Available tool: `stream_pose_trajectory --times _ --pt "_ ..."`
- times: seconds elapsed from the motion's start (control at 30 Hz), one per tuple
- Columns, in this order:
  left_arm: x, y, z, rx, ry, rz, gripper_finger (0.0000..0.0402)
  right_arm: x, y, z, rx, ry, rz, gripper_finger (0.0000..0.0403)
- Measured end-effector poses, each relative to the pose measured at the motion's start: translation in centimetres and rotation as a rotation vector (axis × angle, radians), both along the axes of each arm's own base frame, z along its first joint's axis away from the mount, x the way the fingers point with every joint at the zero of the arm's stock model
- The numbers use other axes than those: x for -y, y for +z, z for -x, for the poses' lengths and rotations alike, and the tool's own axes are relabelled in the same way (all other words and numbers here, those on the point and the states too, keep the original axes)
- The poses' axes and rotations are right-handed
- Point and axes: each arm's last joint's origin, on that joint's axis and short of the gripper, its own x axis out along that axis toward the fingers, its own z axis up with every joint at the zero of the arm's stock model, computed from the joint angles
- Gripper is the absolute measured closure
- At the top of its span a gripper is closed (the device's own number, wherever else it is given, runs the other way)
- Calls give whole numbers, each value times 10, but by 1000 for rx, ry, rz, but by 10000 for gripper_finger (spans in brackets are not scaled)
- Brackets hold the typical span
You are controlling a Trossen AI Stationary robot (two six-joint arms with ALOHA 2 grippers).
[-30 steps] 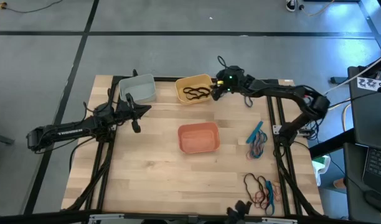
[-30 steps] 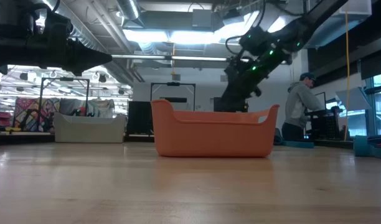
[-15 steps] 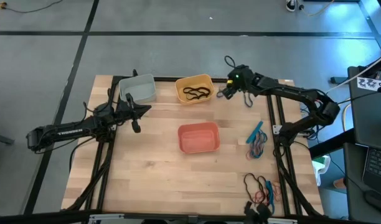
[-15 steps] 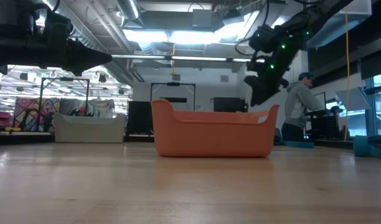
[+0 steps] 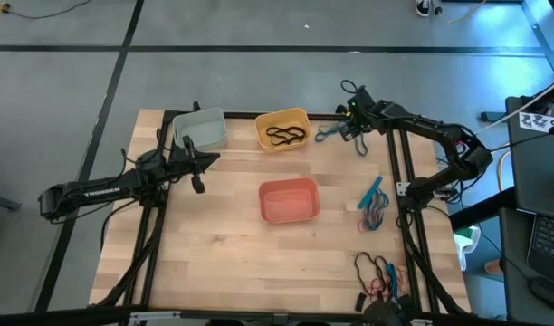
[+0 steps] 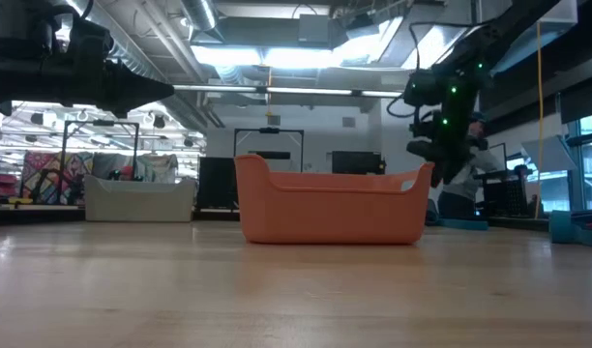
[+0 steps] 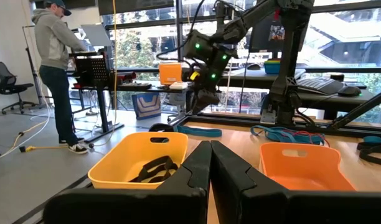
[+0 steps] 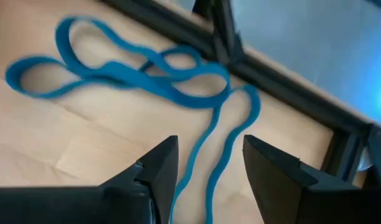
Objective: Sort rubber bands into baskets
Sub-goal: Put the blue rubber band into the orange bin
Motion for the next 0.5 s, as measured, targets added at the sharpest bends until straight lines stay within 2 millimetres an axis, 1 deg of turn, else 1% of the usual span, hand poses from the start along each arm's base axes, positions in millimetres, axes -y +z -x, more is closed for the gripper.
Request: stream_pose_trajectory --times 0.37,0.5 --pt "0 0 0 0 0 -1 396 5 -28 -4 -98 -12 -94 221" --pt "0 0 0 0 0 -1 396 6 -34 -5 -121 -16 -104 221"
